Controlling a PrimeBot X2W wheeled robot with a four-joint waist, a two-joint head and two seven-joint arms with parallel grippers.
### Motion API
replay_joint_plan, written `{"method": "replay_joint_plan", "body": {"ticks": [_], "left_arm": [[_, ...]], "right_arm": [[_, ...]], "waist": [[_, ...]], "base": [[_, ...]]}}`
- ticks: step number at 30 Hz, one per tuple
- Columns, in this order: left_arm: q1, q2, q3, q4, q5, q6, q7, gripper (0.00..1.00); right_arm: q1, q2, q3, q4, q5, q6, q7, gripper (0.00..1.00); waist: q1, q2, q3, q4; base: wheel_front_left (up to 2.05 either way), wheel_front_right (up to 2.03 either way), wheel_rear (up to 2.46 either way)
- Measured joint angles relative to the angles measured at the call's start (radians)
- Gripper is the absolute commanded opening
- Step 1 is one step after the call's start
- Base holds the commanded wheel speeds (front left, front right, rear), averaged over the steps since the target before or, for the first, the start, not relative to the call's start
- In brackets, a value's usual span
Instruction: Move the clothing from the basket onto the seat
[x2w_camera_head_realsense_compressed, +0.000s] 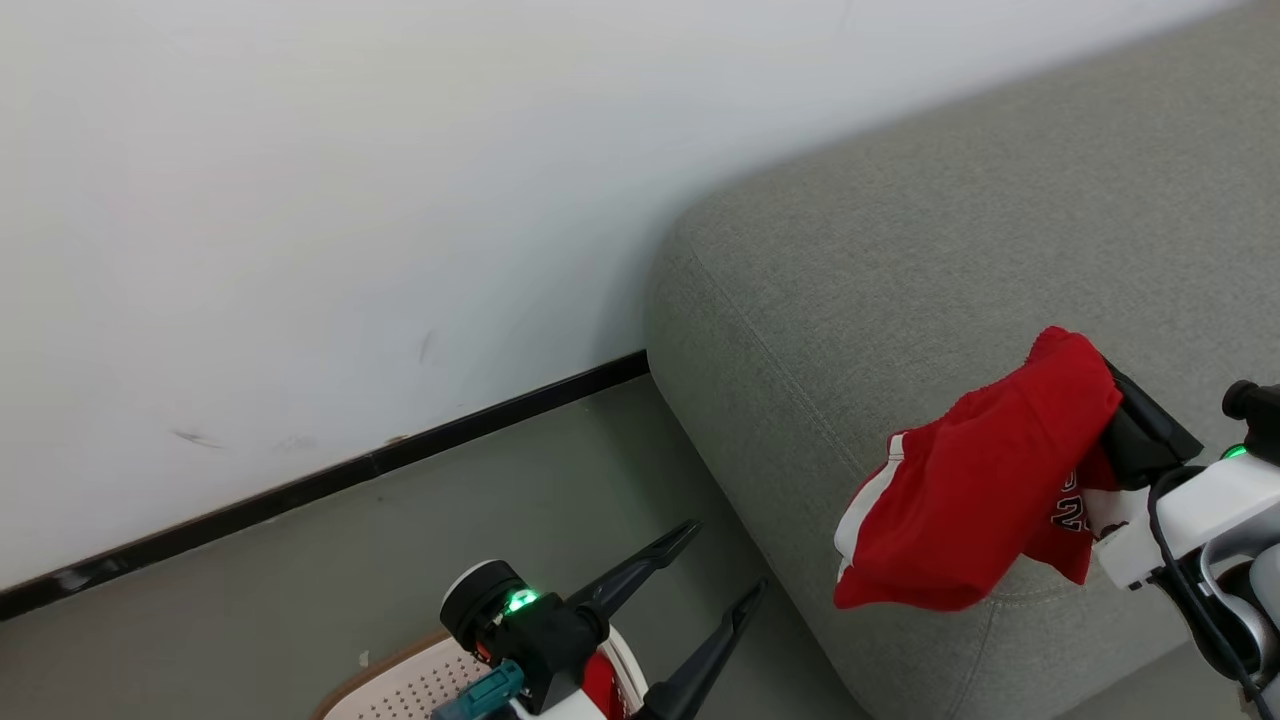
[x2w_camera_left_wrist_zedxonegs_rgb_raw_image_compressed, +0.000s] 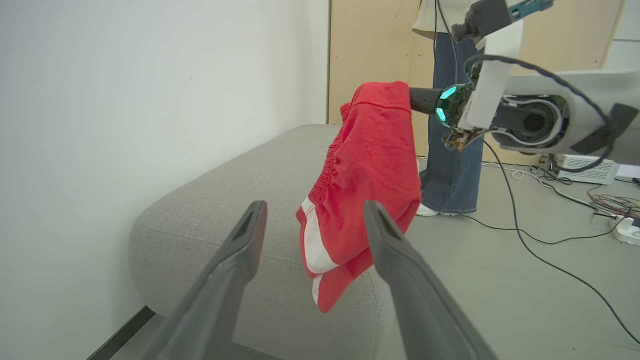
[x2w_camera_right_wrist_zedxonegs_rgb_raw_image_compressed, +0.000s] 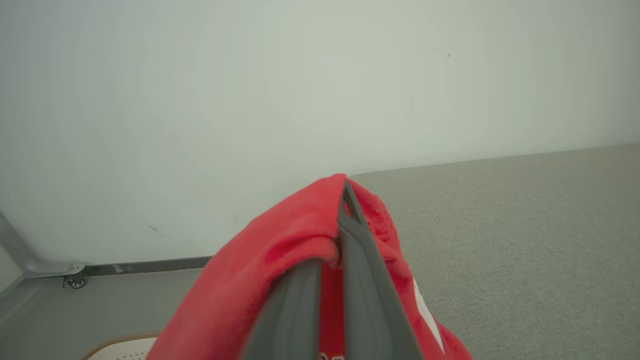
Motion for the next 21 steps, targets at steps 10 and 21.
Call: {"method": "replay_joint_plan", "body": {"ticks": [10,21], "left_arm": [[0.001,-0.002,0.007,-0.039,-0.007,0.000,0.000,1.00],[0.001,0.016,0.030,-0.077,0.026,0.010,0.000,1.00]], "right_arm": [[-0.010,0.001,-0.020,0.012,0.006,0.000,0.000,0.00],[-0.225,-0.031,-0.067,0.138,0.029,0.000,0.056,0.00]], "waist": [[0.0000,0.0000,0.015,-0.039],[0.0000,0.0000,0.077,-0.021]], "base": [[0.00,0.00,0.00],[0.00,0.00,0.00]]}}
